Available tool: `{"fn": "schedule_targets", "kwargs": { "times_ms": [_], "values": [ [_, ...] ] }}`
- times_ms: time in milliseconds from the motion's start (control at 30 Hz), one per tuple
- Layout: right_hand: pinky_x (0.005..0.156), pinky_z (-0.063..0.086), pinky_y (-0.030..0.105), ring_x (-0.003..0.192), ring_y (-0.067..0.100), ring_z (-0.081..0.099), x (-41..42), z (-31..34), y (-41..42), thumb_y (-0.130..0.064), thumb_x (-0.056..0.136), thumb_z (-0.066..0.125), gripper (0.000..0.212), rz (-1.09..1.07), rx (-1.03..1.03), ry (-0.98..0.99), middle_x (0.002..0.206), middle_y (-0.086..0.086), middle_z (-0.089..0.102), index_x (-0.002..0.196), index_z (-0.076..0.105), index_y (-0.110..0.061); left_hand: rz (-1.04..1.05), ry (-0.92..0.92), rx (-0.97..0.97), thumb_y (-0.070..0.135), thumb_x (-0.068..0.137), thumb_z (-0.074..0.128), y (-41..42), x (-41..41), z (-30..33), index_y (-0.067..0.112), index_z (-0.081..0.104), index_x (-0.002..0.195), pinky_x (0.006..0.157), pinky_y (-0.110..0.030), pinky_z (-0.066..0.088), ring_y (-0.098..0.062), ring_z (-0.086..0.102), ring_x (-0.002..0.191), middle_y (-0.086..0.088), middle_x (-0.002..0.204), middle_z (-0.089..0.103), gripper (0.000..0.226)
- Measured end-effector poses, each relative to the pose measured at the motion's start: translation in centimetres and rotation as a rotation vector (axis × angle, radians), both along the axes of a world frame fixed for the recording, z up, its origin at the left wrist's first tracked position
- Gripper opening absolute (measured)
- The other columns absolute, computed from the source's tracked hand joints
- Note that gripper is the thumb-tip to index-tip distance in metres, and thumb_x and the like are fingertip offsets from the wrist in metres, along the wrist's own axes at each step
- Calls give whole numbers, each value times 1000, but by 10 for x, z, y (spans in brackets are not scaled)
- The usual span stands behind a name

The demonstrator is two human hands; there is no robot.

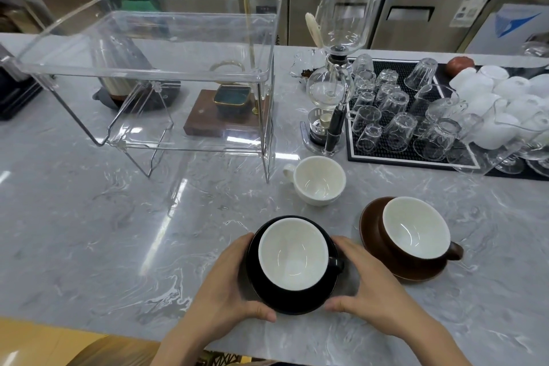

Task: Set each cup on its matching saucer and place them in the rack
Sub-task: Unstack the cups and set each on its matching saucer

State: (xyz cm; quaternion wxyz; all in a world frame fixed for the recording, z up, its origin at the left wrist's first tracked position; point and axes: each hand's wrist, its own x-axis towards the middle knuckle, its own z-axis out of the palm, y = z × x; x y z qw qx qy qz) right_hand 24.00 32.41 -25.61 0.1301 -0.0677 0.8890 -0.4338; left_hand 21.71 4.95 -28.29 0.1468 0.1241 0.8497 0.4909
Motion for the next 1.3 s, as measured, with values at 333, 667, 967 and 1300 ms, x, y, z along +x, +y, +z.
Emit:
{"fn": "schedule_targets", "kwargs": {
  "times_ms": [333,667,967,1300],
  "values": [
    [91,26,-5,120,-27,36,-4,-5,-3,-34,47,90,96,-18,-12,0,126,-55,35,124,38,-59,45,-34,6,39,26,101,0,-3,-5,42,46,142,110,-38,43,1,47,134,23,139,57,128],
    [88,29,-5,114,-28,41,-4,-9,-5,-14,45,93,98,-79,-118,-33,118,-54,46,118,43,-57,56,-5,16,35,26,101,-1,-4,-2,45,51,137,108,-34,44,4,51,129,24,134,61,122],
    [86,30,-6,110,-31,42,-3,-15,-2,-4,43,92,101,-111,-192,-58,111,-56,50,117,45,-54,41,20,21,37,25,101,-1,-4,3,48,52,133,102,-18,43,8,51,126,25,132,62,119],
    [103,25,-1,135,-18,30,0,-26,-2,-27,35,100,115,-152,-292,-80,144,-32,41,134,45,-48,22,20,60,30,26,102,-3,-5,14,45,54,132,95,-6,40,9,53,124,27,128,64,118]
  ]
}}
